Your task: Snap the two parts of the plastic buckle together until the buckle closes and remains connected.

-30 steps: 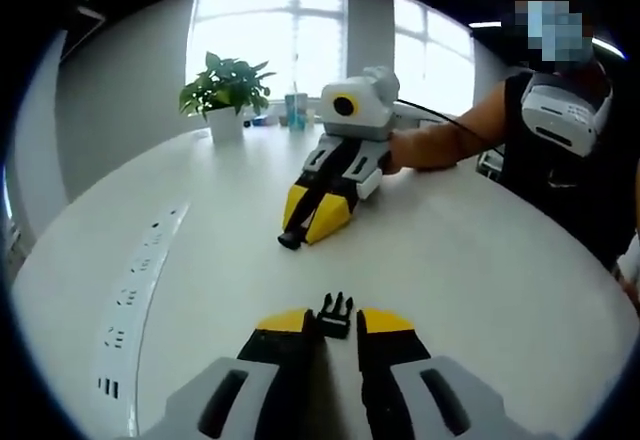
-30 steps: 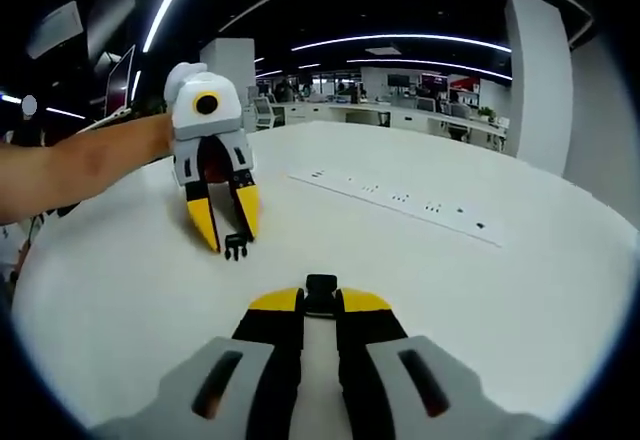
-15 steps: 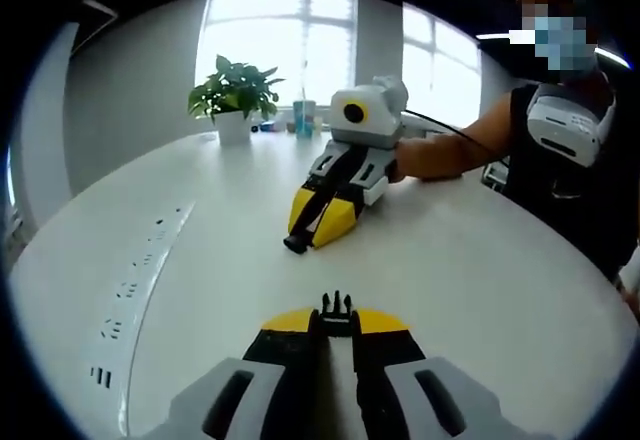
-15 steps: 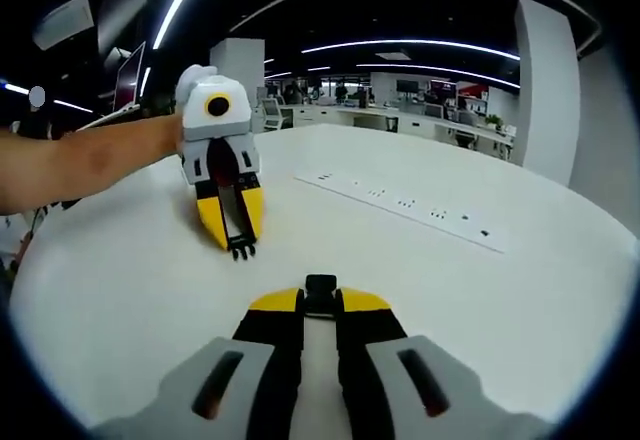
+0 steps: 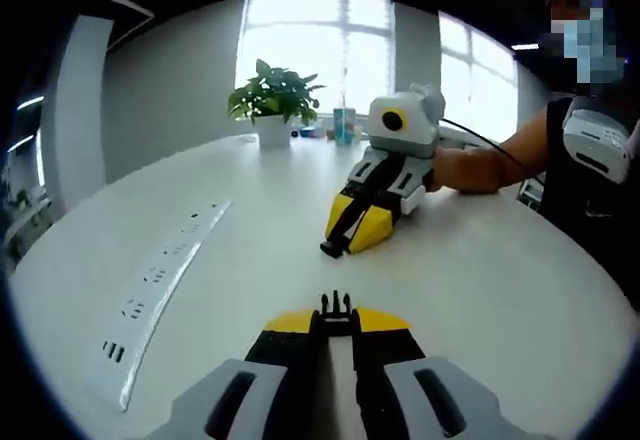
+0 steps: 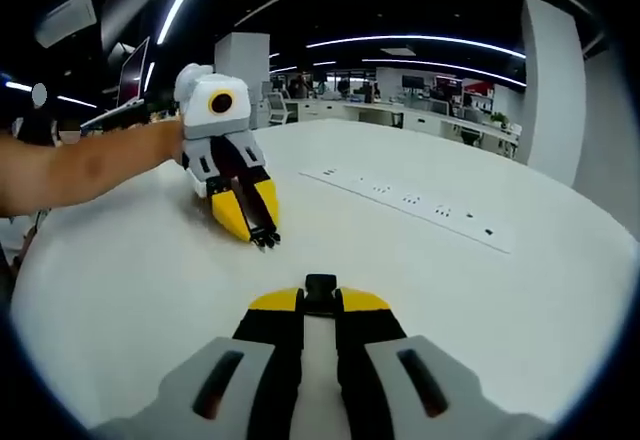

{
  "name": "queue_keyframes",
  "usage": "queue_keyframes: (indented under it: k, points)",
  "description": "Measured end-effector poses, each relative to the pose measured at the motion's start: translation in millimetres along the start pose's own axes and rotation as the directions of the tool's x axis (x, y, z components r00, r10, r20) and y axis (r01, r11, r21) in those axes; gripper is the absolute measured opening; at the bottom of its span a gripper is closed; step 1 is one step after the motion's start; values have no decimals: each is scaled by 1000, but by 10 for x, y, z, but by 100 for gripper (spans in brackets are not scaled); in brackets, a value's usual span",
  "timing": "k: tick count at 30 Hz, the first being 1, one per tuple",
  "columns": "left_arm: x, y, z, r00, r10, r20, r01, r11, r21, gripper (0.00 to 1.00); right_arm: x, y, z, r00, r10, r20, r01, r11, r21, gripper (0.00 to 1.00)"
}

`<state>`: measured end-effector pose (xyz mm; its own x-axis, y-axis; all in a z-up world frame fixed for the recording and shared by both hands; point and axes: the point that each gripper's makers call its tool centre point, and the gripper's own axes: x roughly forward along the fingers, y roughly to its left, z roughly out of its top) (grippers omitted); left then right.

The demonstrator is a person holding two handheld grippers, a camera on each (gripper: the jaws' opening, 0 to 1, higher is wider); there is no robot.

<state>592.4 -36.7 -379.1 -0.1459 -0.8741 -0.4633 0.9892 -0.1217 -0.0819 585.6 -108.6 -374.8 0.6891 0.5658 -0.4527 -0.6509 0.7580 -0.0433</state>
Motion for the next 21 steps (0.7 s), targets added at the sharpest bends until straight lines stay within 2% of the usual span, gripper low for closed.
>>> queue_keyframes:
  k: [6,7,9,10,11,13,15,17,20,21]
  points:
    - [9,22,9,1000,26,18,-25,999,-29,11,14,-37,10,1000,0,10,0,1000,9,10]
    - [11,45,23,999,41,29,-40,998,-56,11,15,-32,11,1000,0,11,0,1000,6,10]
    - [-14,87,46,997,70,40,-67,996,-56,11,20,-31,13,1000,-2,14,2,1000,5,10]
    - [-30,115,44,995,90,36,-87,995,-56,11,20,-33,15,1000,-4,16,3,1000,6,10]
    - [-54,149,9,994,110,12,-110,994,-11,11,20,-31,14,1000,-3,17,3,1000,9,10]
    - [-59,167,-26,991,136,-11,-136,990,-36,11,17,-26,14,1000,-3,16,3,1000,14,10]
    - [-63,135,-29,991,137,-13,-137,988,-66,11,16,-17,13,1000,-1,15,0,1000,20,10]
    - [-77,147,-14,986,166,-11,-167,983,-74,11,12,-8,10,1000,3,11,-3,1000,17,10]
    - [-120,102,45,985,172,17,-170,981,-91,11,5,-12,5,1000,-3,6,3,1000,14,10]
    - [-157,123,-31,975,219,-42,-222,972,-81,11,2,-15,3,1000,-6,5,6,1000,14,10]
